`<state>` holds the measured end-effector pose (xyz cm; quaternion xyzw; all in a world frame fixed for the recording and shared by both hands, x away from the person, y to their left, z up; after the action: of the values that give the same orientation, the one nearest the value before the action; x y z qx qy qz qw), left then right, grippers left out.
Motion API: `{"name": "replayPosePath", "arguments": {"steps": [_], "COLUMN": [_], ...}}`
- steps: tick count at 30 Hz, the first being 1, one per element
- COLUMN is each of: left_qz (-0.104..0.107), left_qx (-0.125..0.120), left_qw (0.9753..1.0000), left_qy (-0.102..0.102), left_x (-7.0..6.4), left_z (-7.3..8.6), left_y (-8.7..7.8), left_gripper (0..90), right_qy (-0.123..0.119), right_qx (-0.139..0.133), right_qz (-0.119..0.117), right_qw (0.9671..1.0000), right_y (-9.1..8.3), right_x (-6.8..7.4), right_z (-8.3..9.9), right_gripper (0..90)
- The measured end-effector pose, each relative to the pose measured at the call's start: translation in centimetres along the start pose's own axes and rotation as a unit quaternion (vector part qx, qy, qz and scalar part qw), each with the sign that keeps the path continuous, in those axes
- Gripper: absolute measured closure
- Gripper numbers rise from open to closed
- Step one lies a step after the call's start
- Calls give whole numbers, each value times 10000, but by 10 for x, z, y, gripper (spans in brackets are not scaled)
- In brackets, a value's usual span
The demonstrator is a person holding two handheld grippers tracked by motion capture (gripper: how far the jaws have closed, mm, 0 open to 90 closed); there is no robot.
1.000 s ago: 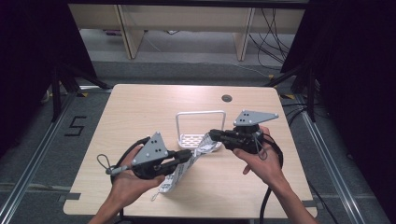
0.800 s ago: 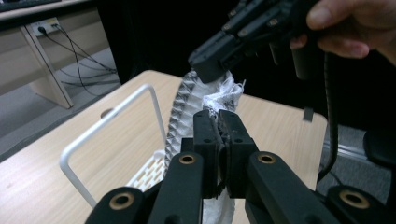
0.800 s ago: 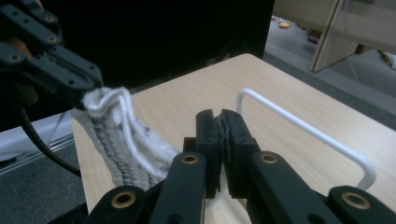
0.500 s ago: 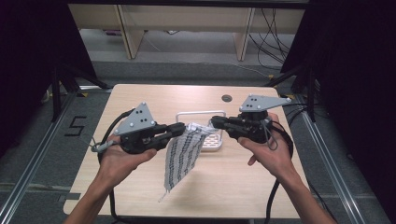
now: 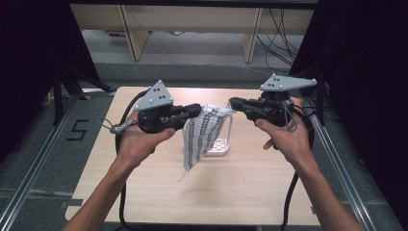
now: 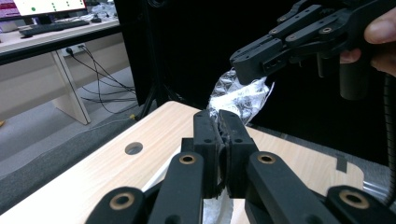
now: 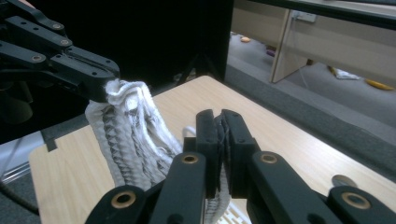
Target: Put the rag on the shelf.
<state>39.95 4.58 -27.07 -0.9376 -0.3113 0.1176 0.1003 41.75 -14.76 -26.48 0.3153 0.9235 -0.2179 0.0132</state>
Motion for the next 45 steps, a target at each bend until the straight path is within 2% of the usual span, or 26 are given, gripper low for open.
{"name": "replayPosePath", "arguments": {"steps": [3, 8, 9, 15, 20, 21, 23, 24, 25, 32, 33, 34, 35, 38, 40, 41, 45], "left_qz": [-25, -136, -163, -322, -417, -447, -513, -523, -547, -705, -717, -736, -757, -844, -884, -905, -970], "left_qx": [-31, -44, -53, -139, -245, -259, -248, -261, -268, -198, -203, -191, -177, -122, -98, -79, -68], "left_qw": [9999, 9997, 9996, 9990, 9980, 9978, 9975, 9973, 9970, 9955, 9951, 9948, 9945, 9933, 9923, 9917, 9885], "left_qy": [-105, -189, -221, -267, -409, -427, -422, -443, -468, -601, -655, -681, -705, -777, -860, -915, -1161], "left_x": [8, 21, 23, 37, 52, 54, 59, 61, 64, 82, 85, 88, 91, 100, 105, 109, 122], "left_z": [-4, -9, -10, -18, -23, -24, -27, -28, -29, -31, -31, -30, -30, -26, -24, -22, -17], "left_y": [4, 14, 16, 29, 38, 40, 44, 46, 48, 60, 62, 64, 66, 71, 74, 76, 83], "left_gripper": [863, 862, 862, 862, 862, 862, 862, 862, 862, 861, 861, 861, 861, 861, 860, 860, 857], "right_qy": [52, -75, -10, 22, 134, 107, 251, 163, 237, 323, 404, 371, 466, 470, 621, 594, 762], "right_qx": [62, 75, 100, 182, 129, 169, 192, 196, 183, 230, 236, 237, 255, 282, 303, 348, 423], "right_qz": [73, 225, 233, 429, 470, 542, 570, 610, 609, 754, 690, 748, 723, 754, 717, 717, 753], "right_qw": [9999, 9997, 9997, 9989, 9987, 9983, 9979, 9978, 9977, 9964, 9965, 9962, 9960, 9956, 9950, 9951, 9933], "right_y": [1, 4, 5, 14, 24, 24, 29, 31, 34, 50, 53, 56, 59, 70, 78, 81, 95], "right_x": [-4, -11, -11, -21, -29, -32, -37, -42, -43, -60, -61, -64, -65, -71, -73, -75, -82], "right_z": [-6, -15, -16, -18, -22, -23, -24, -25, -25, -28, -28, -27, -26, -23, -20, -19, -13], "right_gripper": [871, 871, 870, 870, 870, 870, 870, 870, 870, 870, 870, 870, 870, 869, 869, 869, 867]}}
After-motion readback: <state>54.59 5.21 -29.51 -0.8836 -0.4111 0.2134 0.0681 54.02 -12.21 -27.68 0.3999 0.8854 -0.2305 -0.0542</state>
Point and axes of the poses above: each handheld gripper's, and its own axes: y roughly forward along the jaws, z roughly out of its underside, x roughly to its left, the point moved 6 cm from there along y, roughly forward along the jaws, and after that the axes turned 11 degrees about -y, right-handed, at the moved point
